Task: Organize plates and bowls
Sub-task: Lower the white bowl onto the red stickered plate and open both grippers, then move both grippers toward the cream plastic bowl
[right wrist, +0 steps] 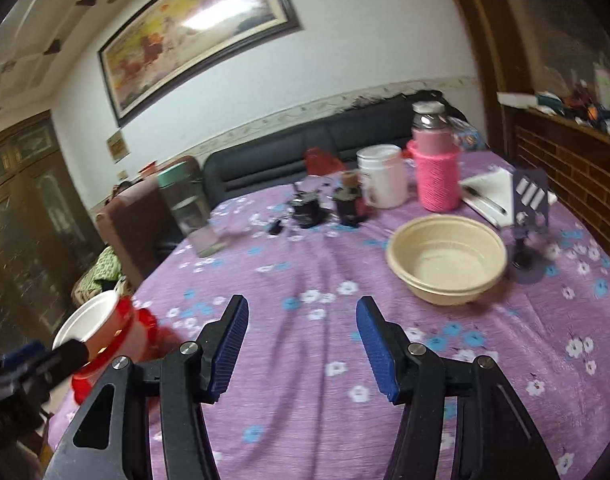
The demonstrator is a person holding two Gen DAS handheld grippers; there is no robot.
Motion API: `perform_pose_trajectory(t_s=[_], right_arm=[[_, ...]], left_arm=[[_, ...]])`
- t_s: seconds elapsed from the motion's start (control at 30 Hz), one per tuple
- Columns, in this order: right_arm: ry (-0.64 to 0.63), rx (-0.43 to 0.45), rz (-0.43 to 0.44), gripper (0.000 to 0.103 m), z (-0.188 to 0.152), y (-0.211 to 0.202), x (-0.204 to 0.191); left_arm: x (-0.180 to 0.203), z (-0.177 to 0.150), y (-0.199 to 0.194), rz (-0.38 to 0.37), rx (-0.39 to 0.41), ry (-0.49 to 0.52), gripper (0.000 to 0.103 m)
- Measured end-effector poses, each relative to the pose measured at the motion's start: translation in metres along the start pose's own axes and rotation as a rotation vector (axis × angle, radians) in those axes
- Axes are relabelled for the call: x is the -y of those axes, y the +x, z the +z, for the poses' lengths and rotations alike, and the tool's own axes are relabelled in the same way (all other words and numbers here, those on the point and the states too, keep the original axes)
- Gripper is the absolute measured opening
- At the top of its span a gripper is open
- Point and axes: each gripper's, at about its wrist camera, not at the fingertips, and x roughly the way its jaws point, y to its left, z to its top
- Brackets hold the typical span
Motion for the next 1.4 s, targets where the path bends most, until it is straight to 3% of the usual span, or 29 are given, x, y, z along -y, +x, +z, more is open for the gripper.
perform_pose_trajectory(t_s=[0.13, 0.27, 0.37, 0.47, 0.53, 0.63, 0.77, 1.0, 1.4], right_arm=[[-0.006, -0.013, 0.023, 0.061, 0.001, 0.003, -0.003], [-0.071, 0.037, 0.074, 0.061, 0.030, -0.002, -0.036], [-0.173, 0.086, 0.131, 0.061, 0.062, -0.014, -0.083], [-0.294, 0.023, 0.309, 0.061, 0.095, -0.021, -0.153], [-0.327, 0.018, 0.338, 0.061, 0.102, -0.027, -0.177], [-0.346, 0.001, 0.318, 0.061, 0.093, -0.032, -0.191], [-0.346, -0.071, 0.232, 0.061, 0.080, -0.025, -0.179], [-0.405, -0.046, 0.061, 0.061, 0.091, -0.058, -0.161], [-0.326, -0.131, 0.002, 0.061, 0.061, -0.055, -0.118]], left_arm=[[0.000, 0.002, 0.004, -0.018, -0.002, -0.009, 0.098], [-0.022, 0.004, 0.000, 0.007, 0.020, -0.062, 0.098], [-0.041, 0.006, -0.002, 0.034, 0.034, -0.092, 0.098], [-0.063, 0.009, -0.004, 0.048, 0.045, -0.135, 0.098], [-0.076, 0.009, -0.007, 0.047, 0.050, -0.171, 0.098], [-0.088, 0.006, -0.011, 0.049, 0.065, -0.177, 0.098], [-0.081, 0.011, -0.003, 0.001, 0.083, -0.139, 0.098], [-0.059, 0.018, 0.010, -0.120, 0.077, -0.114, 0.098], [-0.057, 0.002, 0.005, -0.155, 0.045, -0.095, 0.098]])
